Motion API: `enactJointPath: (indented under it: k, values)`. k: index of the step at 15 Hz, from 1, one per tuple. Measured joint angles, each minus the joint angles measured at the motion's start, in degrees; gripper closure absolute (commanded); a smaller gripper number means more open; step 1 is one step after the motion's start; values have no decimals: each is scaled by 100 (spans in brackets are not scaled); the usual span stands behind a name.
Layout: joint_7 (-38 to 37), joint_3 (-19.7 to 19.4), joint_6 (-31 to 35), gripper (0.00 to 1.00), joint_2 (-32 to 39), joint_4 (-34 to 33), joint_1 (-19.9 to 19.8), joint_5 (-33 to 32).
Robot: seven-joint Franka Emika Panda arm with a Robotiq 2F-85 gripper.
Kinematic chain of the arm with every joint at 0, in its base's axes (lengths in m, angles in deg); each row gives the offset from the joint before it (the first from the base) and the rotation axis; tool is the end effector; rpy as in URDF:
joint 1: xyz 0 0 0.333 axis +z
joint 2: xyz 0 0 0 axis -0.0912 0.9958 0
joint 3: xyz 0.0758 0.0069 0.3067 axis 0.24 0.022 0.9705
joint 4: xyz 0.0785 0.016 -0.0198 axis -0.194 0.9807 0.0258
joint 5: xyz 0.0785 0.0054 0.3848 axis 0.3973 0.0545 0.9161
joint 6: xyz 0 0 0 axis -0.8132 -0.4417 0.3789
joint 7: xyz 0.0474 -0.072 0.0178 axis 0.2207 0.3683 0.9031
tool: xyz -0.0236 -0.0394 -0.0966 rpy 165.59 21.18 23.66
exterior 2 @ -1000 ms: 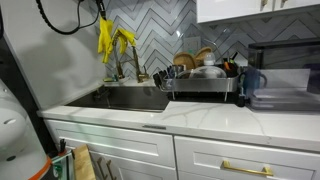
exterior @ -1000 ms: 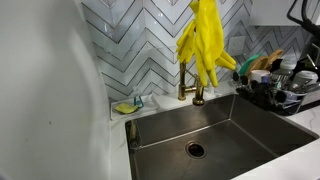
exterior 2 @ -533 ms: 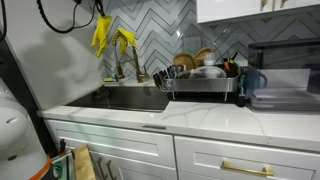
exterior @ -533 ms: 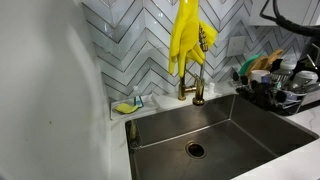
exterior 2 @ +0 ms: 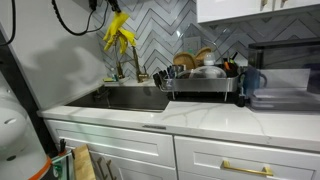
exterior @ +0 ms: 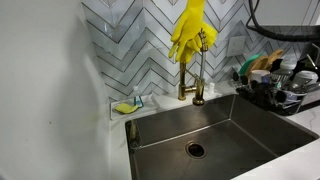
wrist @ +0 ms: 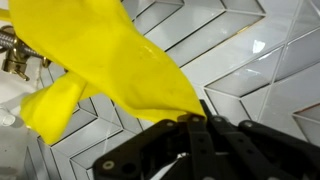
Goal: Hang the yellow gloves over the faucet
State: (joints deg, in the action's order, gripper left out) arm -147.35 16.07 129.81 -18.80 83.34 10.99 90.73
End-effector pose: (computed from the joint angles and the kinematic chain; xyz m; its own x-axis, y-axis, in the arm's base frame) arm 0.4464 0.3626 0.7731 0.7715 -0.6090 0.1840 -0.1584 -0.4640 -0.8716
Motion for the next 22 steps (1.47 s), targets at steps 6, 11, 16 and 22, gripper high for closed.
enactJointPath:
  k: [6,11,16,22]
  values:
    - [-873,-165,21,100,-89,502,-157,-923]
    - [-1396,-284,1,100,-248,845,-419,-1576]
    - [-1630,-347,1,100,-247,1021,-548,-1719]
    - [-1638,-245,1,100,-212,1059,-255,-1193]
